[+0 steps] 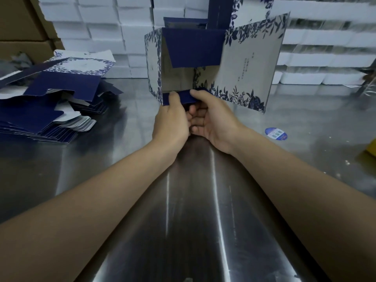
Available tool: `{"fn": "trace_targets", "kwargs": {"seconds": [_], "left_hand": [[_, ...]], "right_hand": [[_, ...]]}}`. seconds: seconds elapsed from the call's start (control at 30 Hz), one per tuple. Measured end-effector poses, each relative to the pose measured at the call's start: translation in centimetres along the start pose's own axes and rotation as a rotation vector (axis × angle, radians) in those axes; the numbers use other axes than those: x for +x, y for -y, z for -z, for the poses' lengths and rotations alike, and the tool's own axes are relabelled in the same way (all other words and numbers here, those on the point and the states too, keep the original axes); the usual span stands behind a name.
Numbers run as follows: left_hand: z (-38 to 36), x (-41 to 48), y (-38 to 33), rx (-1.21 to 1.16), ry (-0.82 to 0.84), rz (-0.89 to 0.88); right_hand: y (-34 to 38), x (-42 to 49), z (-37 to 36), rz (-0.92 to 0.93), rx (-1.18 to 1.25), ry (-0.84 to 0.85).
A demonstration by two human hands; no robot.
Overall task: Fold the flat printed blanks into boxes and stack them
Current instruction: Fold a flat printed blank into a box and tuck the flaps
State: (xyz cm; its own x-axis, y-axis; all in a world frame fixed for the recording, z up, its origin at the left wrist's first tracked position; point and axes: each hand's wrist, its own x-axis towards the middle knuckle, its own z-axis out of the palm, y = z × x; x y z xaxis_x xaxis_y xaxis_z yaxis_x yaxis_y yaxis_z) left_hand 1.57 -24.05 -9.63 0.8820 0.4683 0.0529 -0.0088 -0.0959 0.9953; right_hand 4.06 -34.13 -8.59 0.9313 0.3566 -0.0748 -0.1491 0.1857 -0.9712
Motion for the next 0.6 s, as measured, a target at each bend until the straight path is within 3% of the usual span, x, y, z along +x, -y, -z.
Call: {"fn": "trace_targets", "kwargs": {"seconds": [0.6], "left_hand": [[0.30, 0.00, -0.05, 0.016, 0.059, 0.003]], "right_hand": [[0.13, -0.11, -0.16, -0.024, 0.017, -0.063]]}}
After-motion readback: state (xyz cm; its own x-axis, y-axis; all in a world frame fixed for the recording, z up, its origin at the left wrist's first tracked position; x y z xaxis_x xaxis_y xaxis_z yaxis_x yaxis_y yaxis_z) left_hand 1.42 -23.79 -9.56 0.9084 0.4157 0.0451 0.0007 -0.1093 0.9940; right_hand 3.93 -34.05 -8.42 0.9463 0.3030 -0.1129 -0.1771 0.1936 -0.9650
